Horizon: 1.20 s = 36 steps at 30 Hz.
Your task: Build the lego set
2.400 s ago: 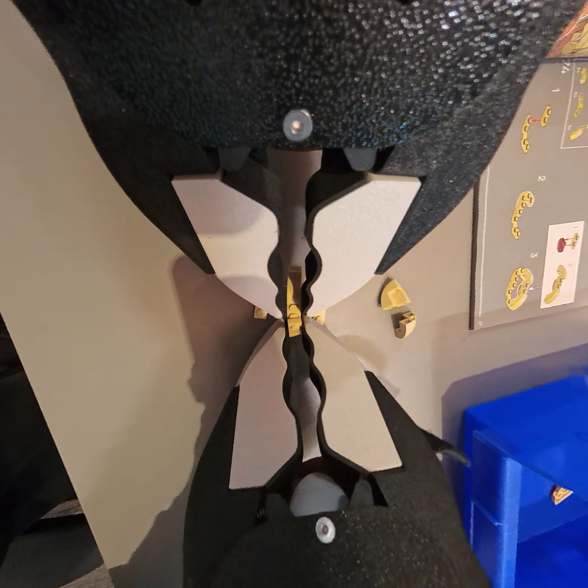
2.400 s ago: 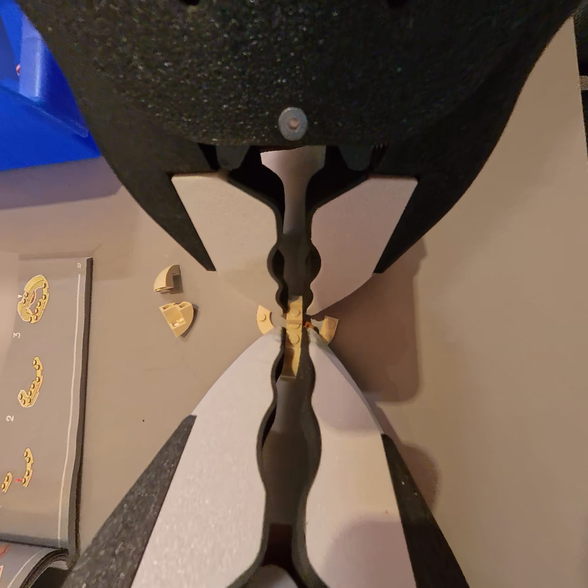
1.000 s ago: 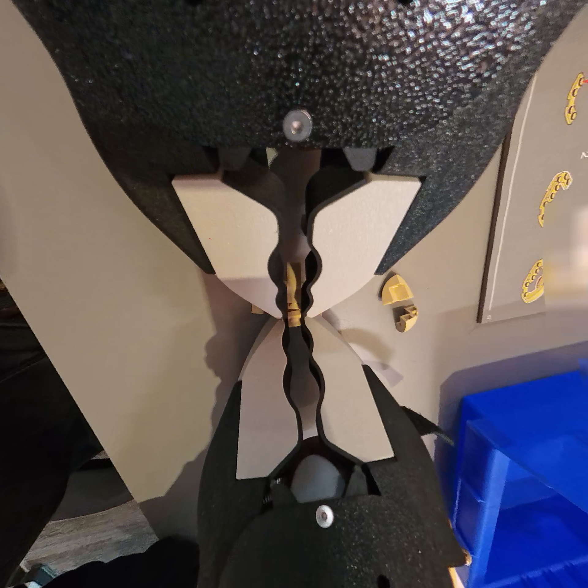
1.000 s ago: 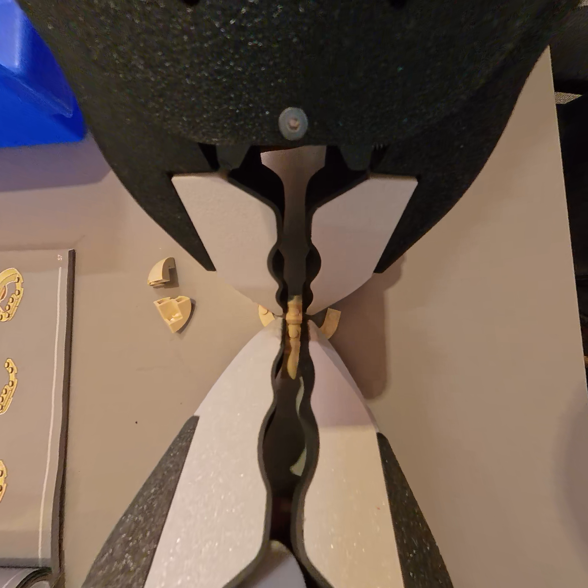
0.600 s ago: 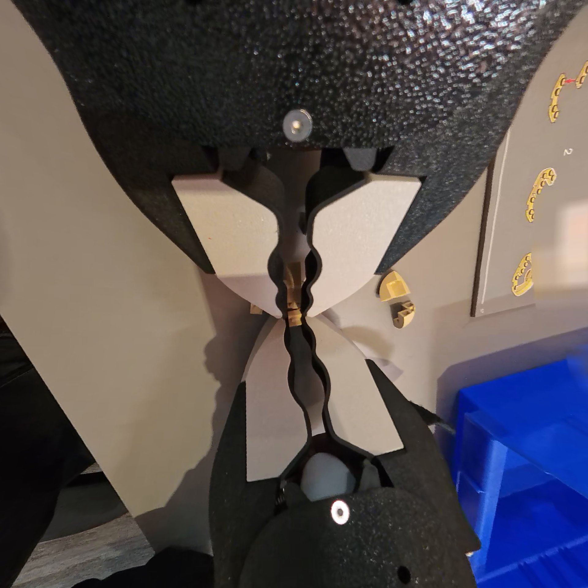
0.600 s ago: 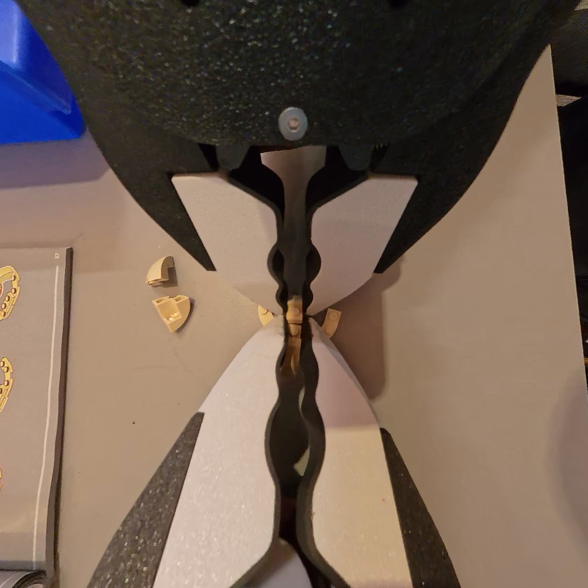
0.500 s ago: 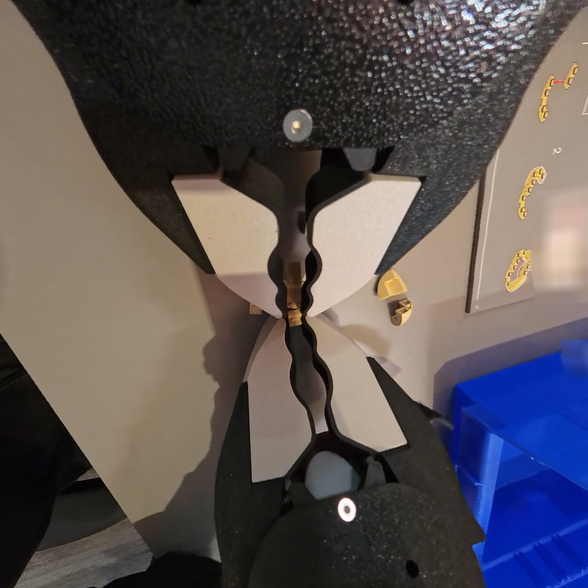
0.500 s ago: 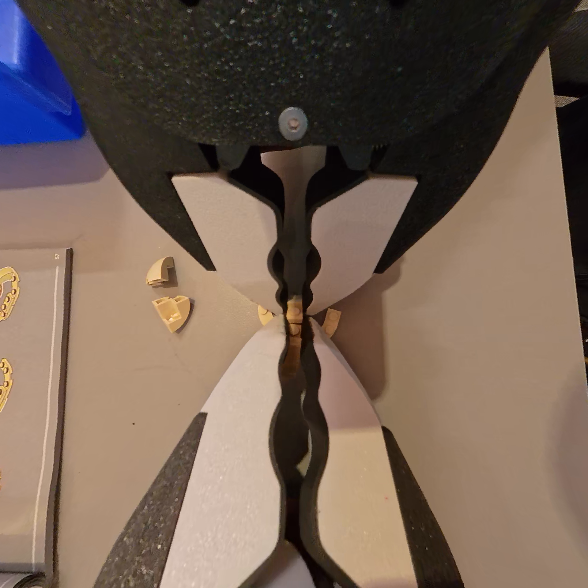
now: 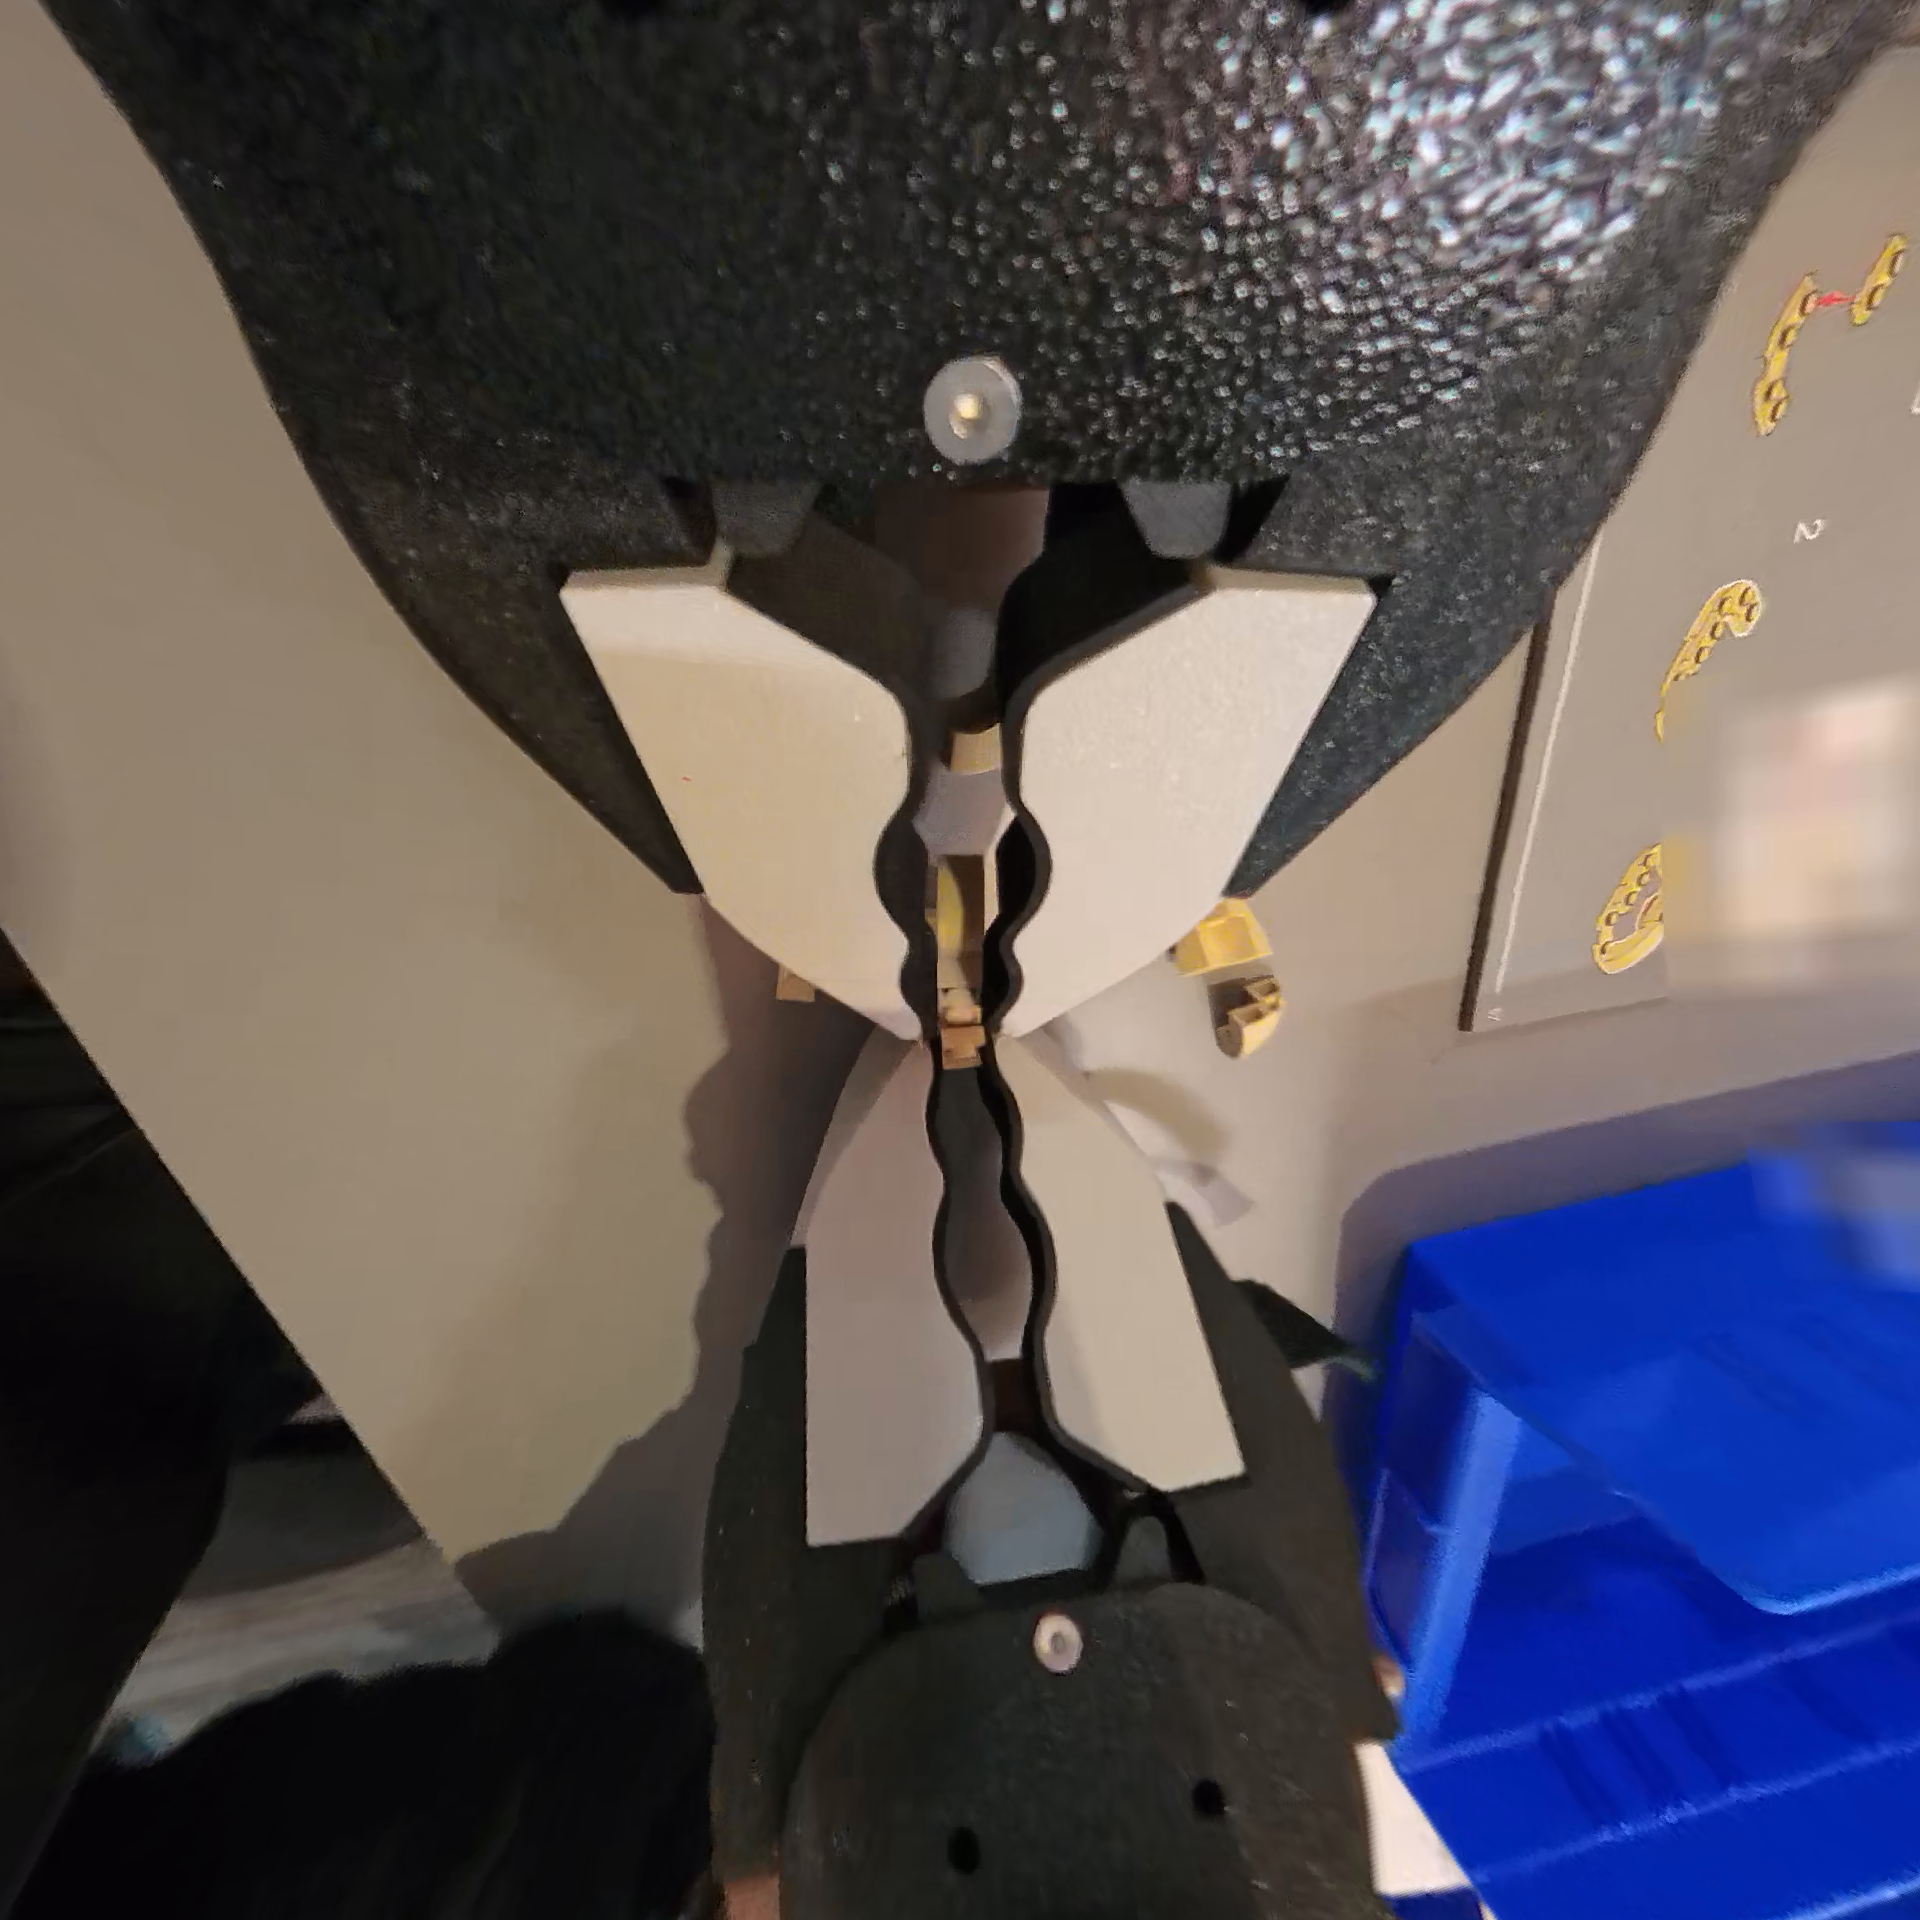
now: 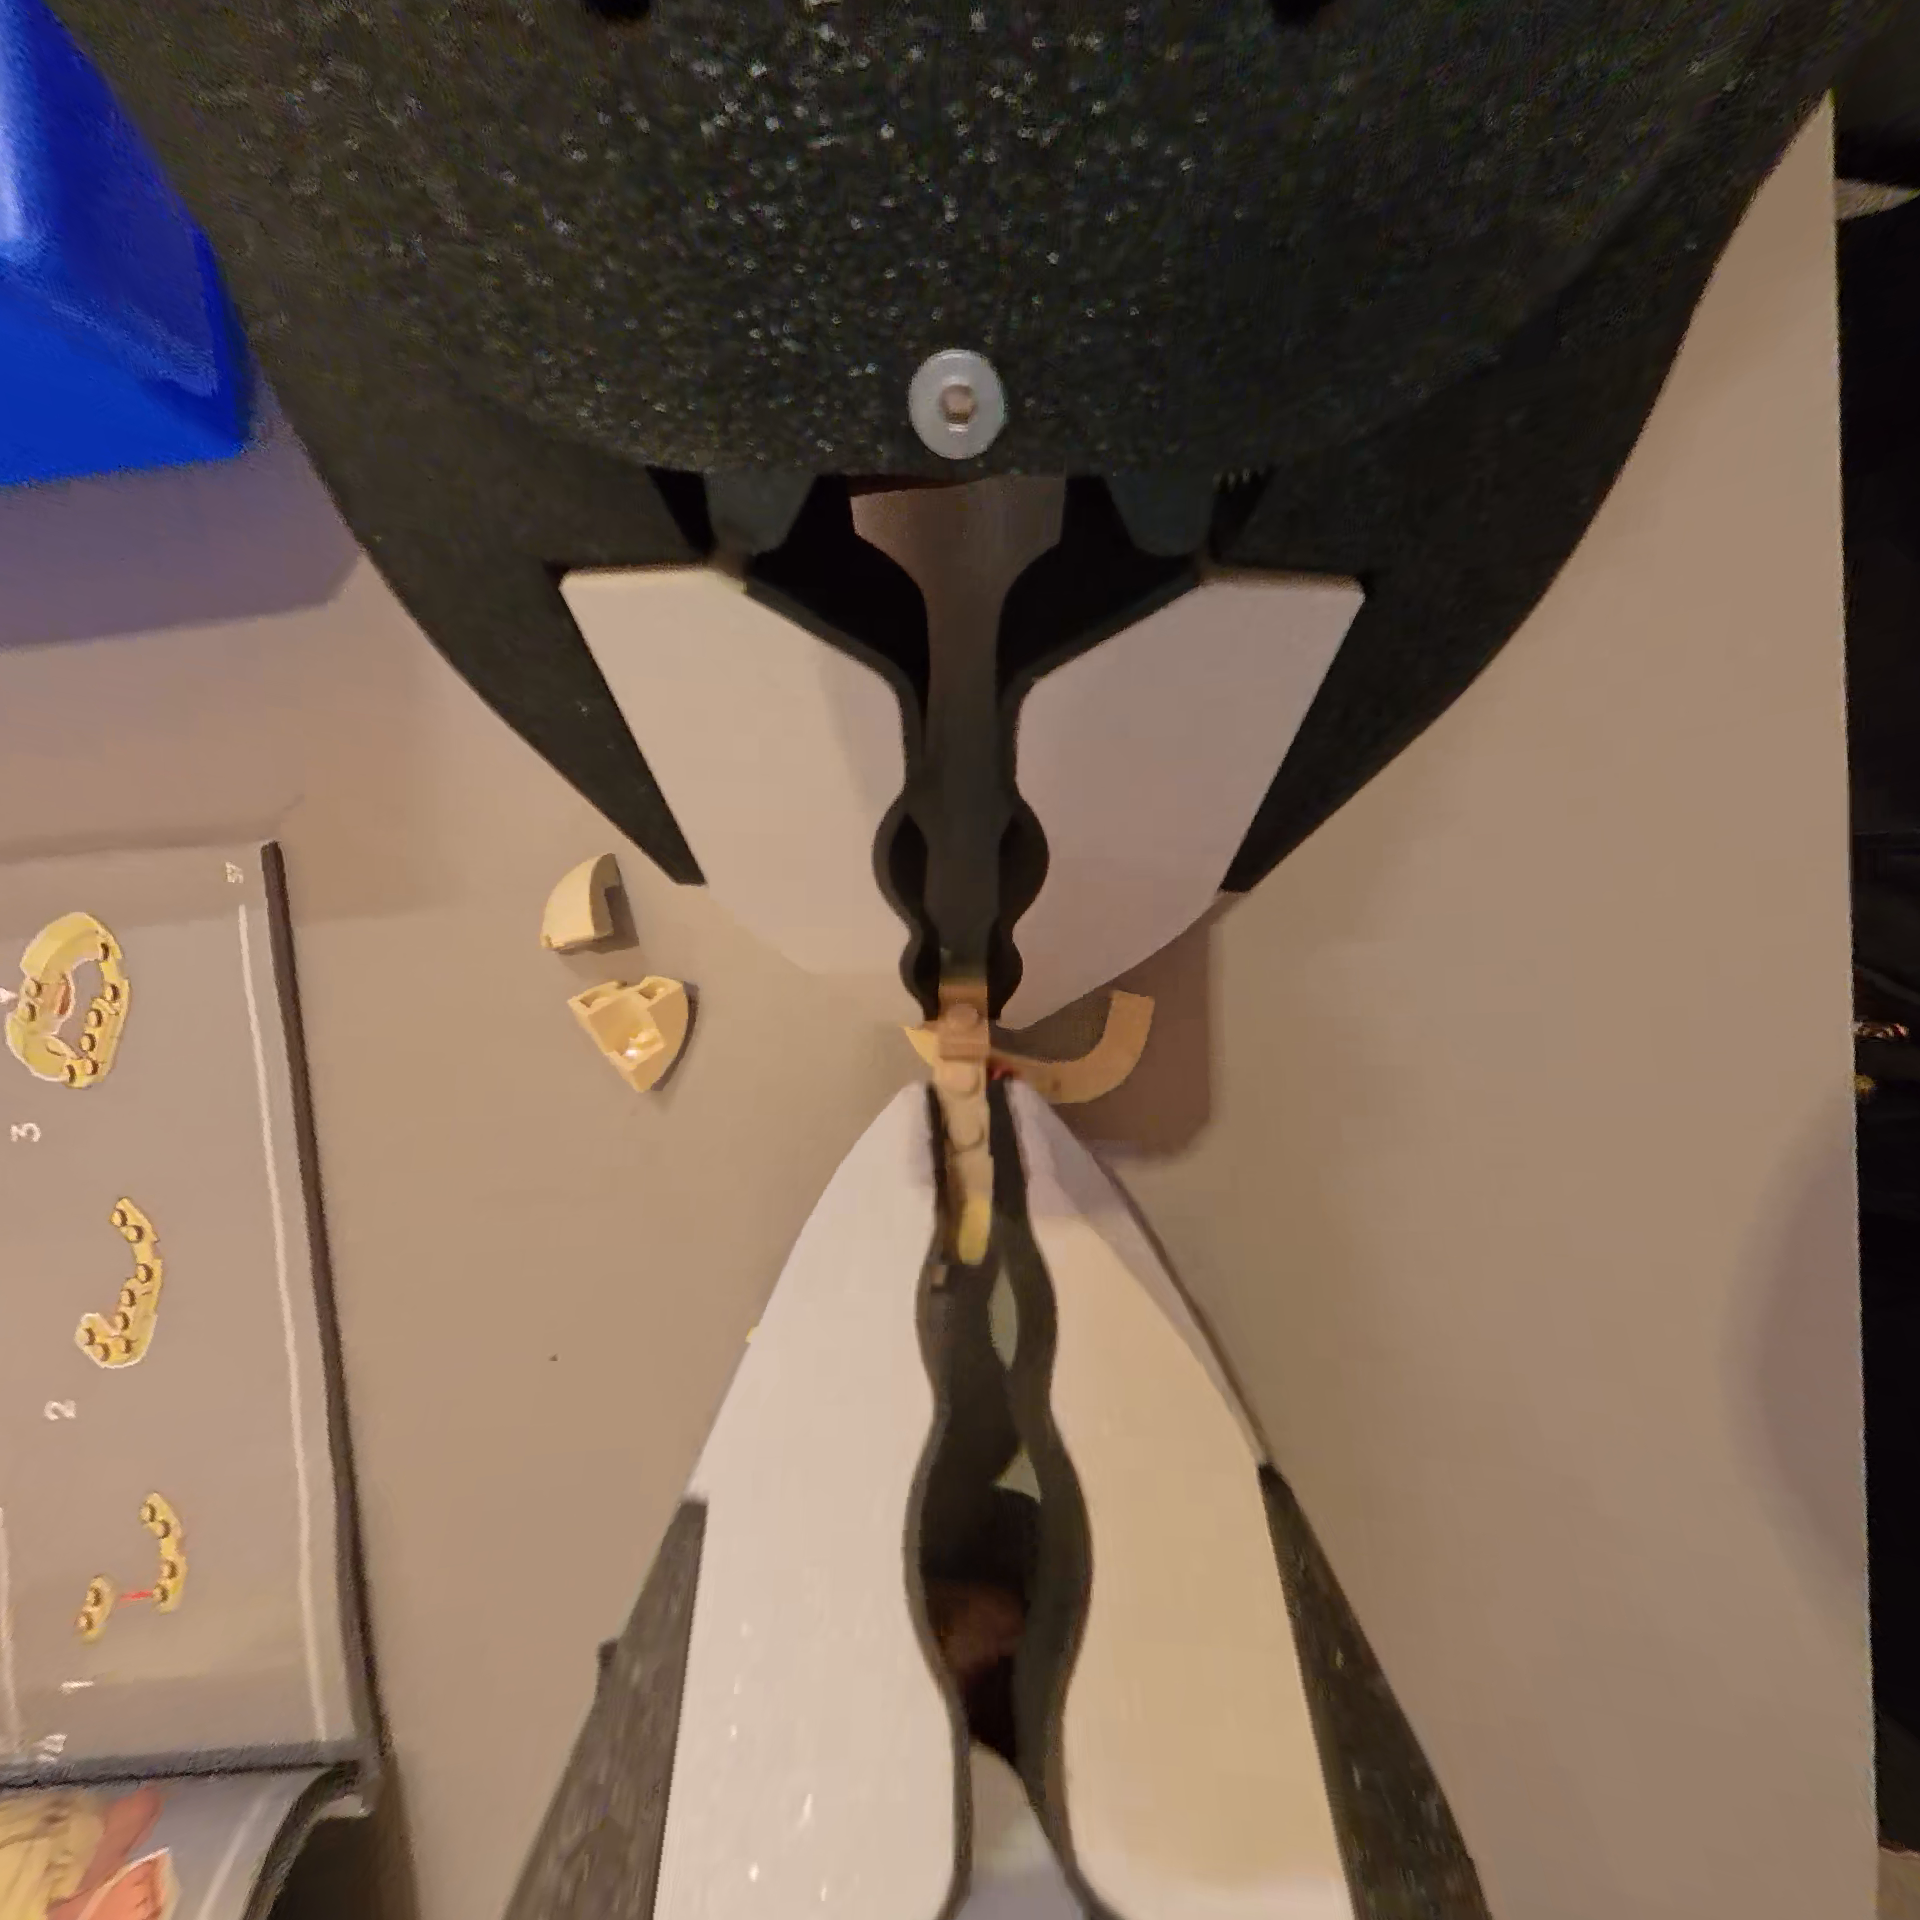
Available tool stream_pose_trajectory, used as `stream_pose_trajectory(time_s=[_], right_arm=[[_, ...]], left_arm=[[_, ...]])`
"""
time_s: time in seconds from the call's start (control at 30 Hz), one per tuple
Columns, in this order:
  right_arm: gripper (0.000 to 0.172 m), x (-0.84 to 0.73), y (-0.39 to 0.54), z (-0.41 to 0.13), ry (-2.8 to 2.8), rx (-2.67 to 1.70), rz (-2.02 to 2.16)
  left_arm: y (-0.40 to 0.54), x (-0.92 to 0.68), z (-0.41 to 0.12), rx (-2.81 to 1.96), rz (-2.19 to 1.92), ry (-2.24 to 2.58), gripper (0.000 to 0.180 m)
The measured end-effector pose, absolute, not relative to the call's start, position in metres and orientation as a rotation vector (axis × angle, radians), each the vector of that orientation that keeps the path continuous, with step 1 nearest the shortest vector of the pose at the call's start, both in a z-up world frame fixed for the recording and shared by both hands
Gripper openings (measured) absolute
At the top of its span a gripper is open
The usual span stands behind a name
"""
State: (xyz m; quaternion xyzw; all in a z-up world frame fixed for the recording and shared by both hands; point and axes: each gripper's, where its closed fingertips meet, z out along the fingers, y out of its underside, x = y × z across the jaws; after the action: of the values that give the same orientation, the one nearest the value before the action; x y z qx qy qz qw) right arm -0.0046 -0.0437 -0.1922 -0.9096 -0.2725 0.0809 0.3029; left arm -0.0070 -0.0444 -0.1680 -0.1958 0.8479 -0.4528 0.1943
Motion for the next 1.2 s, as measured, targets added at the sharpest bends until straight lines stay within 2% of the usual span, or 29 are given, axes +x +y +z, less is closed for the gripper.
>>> stream_pose_trajectory(time_s=[0.27,0.53,0.83,1.0,1.2], right_arm=[[0.008,-0.001,-0.048,-0.196,-0.734,-2.366,0.22],[0.008,0.003,-0.045,-0.179,-0.662,-2.227,0.327],[0.008,0.003,-0.049,-0.188,-0.693,-2.247,0.322],[0.008,0.003,-0.051,-0.189,-0.698,-2.254,0.319],[0.008,0.002,-0.051,-0.184,-0.697,-2.236,0.326]], left_arm=[[-0.035,-0.006,-0.186,-0.568,-1.108,2.445,0.007],[-0.036,0.0,-0.158,-0.707,-1.381,2.318,0.007],[-0.029,-0.002,-0.196,-0.673,-0.989,2.457,0.008],[-0.025,-0.004,-0.195,-0.643,-0.991,2.472,0.02],[-0.019,-0.012,-0.192,-0.39,-0.919,2.477,0.033]])
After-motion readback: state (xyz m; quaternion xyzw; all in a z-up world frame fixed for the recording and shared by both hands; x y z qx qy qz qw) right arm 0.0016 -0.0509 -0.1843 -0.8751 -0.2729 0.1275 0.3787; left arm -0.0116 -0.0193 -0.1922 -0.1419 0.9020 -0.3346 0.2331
